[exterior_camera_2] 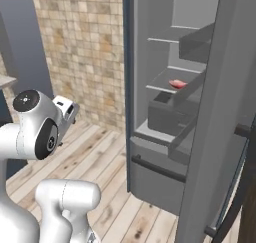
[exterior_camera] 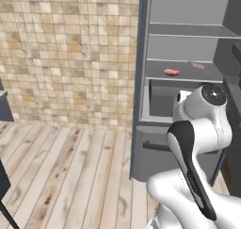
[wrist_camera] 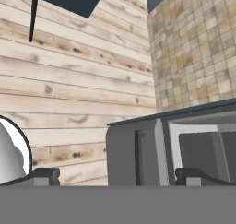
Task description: Place the steak on the counter behind the older steak on the same shelf of the fridge to maintain FIFO order. Close the fridge door when finished.
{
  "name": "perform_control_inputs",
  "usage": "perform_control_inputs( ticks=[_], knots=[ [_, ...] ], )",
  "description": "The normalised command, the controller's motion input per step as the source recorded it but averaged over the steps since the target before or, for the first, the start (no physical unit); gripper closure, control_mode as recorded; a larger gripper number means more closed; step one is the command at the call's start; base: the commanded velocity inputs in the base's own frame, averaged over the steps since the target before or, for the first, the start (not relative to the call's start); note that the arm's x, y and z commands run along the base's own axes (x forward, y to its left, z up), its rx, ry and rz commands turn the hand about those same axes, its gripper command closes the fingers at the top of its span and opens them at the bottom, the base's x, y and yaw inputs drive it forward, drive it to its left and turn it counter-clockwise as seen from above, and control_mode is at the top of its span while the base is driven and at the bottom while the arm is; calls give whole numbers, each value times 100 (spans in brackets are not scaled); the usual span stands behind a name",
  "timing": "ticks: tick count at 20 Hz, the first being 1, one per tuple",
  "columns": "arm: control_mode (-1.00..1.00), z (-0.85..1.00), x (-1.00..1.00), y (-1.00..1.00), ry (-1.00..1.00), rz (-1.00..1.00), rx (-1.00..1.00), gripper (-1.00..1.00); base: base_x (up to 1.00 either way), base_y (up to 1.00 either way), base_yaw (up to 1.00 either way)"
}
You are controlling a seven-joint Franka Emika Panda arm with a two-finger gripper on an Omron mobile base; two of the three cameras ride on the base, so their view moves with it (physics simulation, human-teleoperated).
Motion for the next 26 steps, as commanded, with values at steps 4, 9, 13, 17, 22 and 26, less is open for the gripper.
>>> perform_control_inputs(
  ticks=[4,9,13,17,22,26],
  knots=[
    [100,0,0,0,0,0,0,-100,-21,-18,23],
    [100,0,0,0,0,0,0,-100,0,-5,6],
    [100,0,0,0,0,0,0,-100,0,0,0],
    [100,0,0,0,0,0,0,-100,0,0,0],
    [100,0,0,0,0,0,0,-100,1,-33,0],
    [100,0,0,0,0,0,0,-100,4,-41,0]
  ],
)
